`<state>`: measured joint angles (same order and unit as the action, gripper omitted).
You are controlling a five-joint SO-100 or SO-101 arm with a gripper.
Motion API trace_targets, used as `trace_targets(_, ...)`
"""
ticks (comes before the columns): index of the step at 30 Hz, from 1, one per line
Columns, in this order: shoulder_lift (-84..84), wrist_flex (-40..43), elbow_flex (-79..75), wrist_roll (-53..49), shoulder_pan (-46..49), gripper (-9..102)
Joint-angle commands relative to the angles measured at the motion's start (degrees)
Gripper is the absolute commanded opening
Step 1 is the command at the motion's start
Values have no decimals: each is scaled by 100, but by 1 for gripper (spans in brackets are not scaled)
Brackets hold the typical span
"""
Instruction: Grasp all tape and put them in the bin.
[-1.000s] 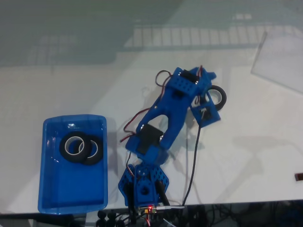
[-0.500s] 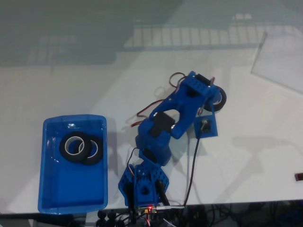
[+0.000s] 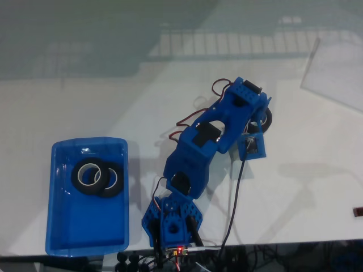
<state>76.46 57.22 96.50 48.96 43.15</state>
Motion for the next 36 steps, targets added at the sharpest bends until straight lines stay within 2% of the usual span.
trace_targets(1, -149, 26, -220, -97, -79, 25)
trace_targets(7, -308, 26, -413, -290, -70, 0)
trace_targets(16, -202, 70, -396, -272, -123, 0)
trace_targets(22, 1063, 211, -360, -606, -510, 0)
trace_targets(28, 3234, 202, -413, -1415, -1652, 0)
trace_targets(33, 4896, 325, -308, -2751, -3296, 0)
trace_targets(36, 5572, 738, -308, -3586, -4351, 0)
